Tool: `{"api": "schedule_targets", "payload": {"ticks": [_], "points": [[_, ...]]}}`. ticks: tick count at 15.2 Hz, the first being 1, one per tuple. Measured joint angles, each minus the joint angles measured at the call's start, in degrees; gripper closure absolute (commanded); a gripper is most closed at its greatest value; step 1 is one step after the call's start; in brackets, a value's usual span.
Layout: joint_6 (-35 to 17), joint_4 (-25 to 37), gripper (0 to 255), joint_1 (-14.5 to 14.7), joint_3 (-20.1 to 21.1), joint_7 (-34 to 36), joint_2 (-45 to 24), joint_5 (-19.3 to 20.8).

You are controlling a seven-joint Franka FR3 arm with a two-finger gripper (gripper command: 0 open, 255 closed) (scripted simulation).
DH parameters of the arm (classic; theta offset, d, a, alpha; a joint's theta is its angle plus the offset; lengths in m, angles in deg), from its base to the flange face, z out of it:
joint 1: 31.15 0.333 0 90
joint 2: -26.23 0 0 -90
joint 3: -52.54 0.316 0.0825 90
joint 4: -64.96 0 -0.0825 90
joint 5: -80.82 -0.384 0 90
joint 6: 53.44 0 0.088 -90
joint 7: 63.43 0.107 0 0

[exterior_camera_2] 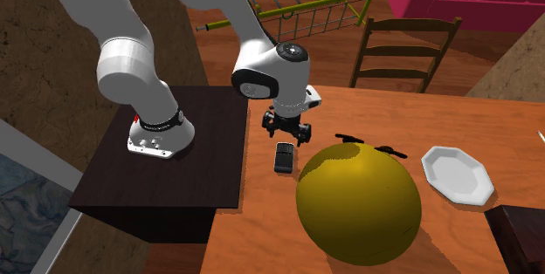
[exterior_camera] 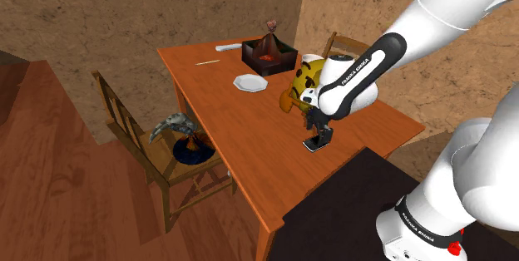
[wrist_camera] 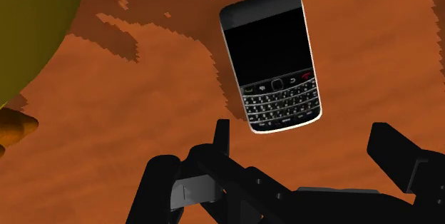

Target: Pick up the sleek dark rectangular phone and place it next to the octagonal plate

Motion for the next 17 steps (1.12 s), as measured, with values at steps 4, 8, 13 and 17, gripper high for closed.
{"api": "schedule_targets", "payload": {"ticks": [4, 8, 13, 17], "points": [[-5.4, 0.8, 0, -1.0, 3.2, -7.7, -6.4, -8.3], [-8.5, 1.7, 0, -3.5, 6.8, -11.9, -10.5, -13.5], [-9.2, 1.8, 0, -4.2, 7.6, -12.6, -11.3, -14.4], [-9.2, 1.8, 255, -4.2, 7.6, -12.6, -11.3, -14.4]]}}
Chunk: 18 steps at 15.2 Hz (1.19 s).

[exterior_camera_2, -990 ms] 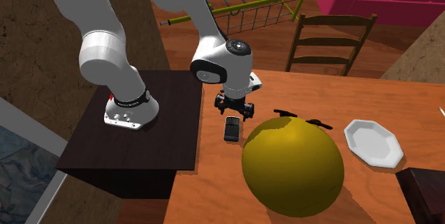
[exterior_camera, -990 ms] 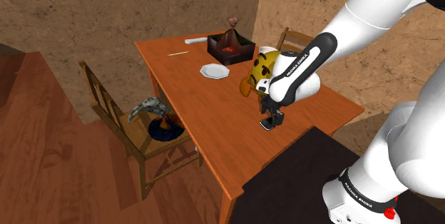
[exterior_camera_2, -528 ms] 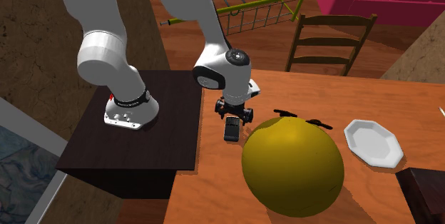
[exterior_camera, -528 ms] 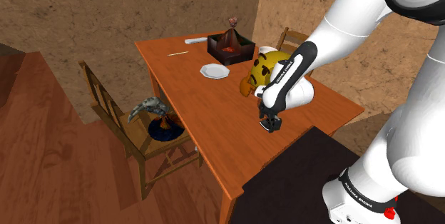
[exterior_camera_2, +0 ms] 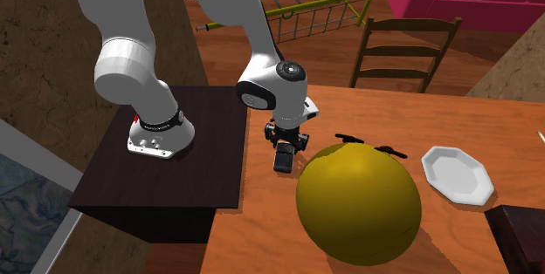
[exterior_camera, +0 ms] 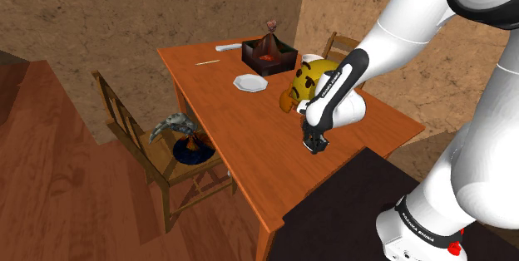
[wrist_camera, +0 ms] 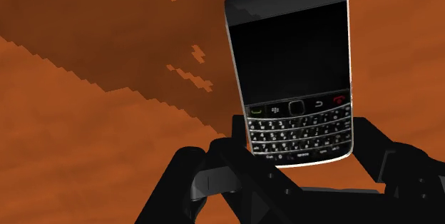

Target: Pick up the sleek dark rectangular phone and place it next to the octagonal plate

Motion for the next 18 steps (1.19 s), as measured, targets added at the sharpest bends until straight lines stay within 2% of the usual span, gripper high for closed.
{"api": "schedule_targets", "payload": {"ticks": [10, 18], "points": [[0.3, -0.1, 255, 0.4, -0.5, 0.4, 0.4, 0.5], [6.5, -1.6, 255, 4.7, -7.0, 7.8, 8.6, 10.6]]}}
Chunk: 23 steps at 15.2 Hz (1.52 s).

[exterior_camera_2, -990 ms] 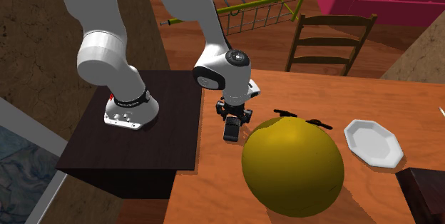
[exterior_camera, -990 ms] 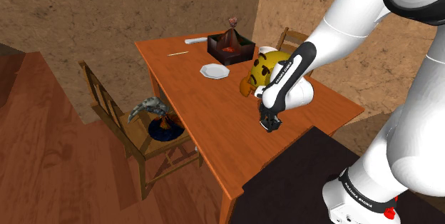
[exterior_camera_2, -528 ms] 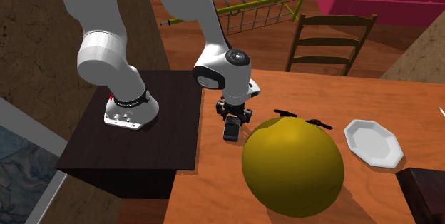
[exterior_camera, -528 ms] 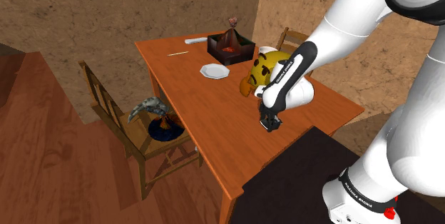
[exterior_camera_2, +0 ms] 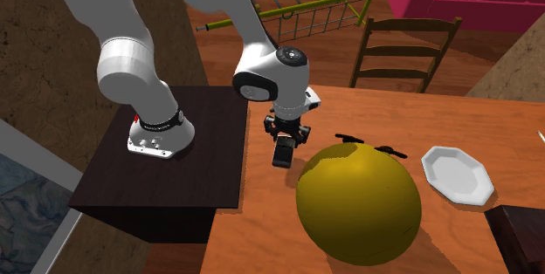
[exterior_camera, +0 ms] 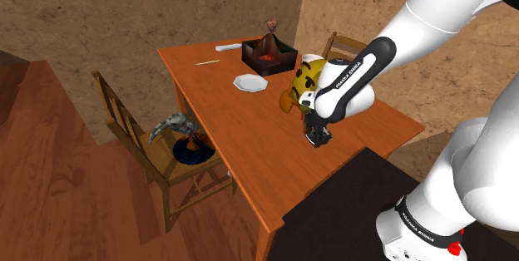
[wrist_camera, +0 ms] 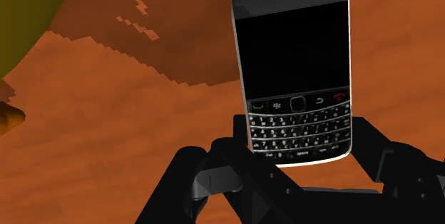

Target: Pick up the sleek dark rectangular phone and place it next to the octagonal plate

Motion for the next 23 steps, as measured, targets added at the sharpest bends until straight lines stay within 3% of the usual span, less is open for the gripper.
{"api": "schedule_targets", "payload": {"ticks": [8, 14, 23], "points": [[7.7, -0.1, 255, -0.2, -1.8, 6.1, 8.4, 8.8], [11.3, 11.5, 255, 1.3, -0.5, 2.3, -0.3, 1.4], [20.6, 35.6, 255, -0.6, 2.9, -0.7, -16.3, -6.1]]}}
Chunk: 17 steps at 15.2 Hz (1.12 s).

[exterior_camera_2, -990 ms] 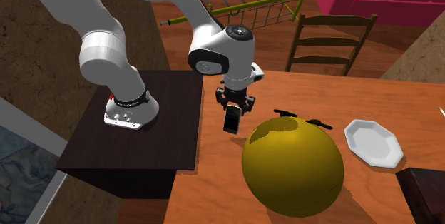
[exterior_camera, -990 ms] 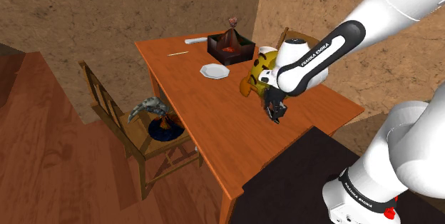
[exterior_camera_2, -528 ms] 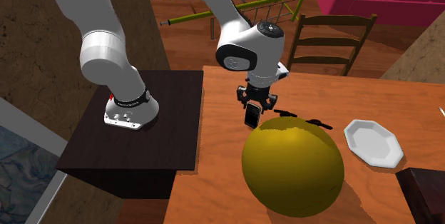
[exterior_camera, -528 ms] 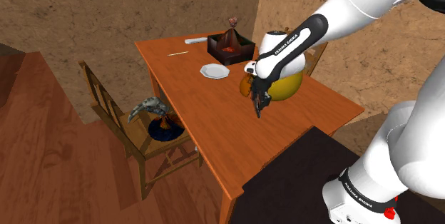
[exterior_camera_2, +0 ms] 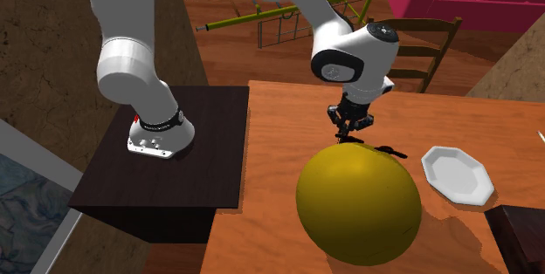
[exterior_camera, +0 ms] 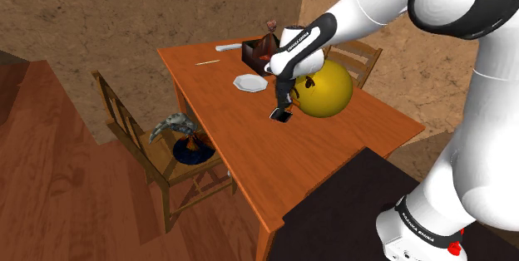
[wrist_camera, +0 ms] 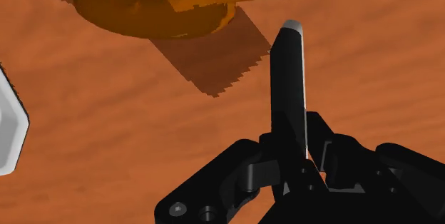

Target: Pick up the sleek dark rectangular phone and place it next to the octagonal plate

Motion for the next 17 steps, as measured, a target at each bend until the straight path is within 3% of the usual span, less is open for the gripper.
{"api": "schedule_targets", "payload": {"ticks": [8, 12, 16, 17], "points": [[10.6, 25.4, 255, -3.9, 2.2, -0.1, -15.2, -2.6], [17.8, 43.1, 255, -6.3, 3.3, 1.3, -25.5, -3.3], [28.9, 68.5, 255, -9.9, 4.5, 3.7, -39.4, -3.5], [29.5, 70.9, 255, -10.3, 4.7, 3.8, -40.9, -3.6]]}}
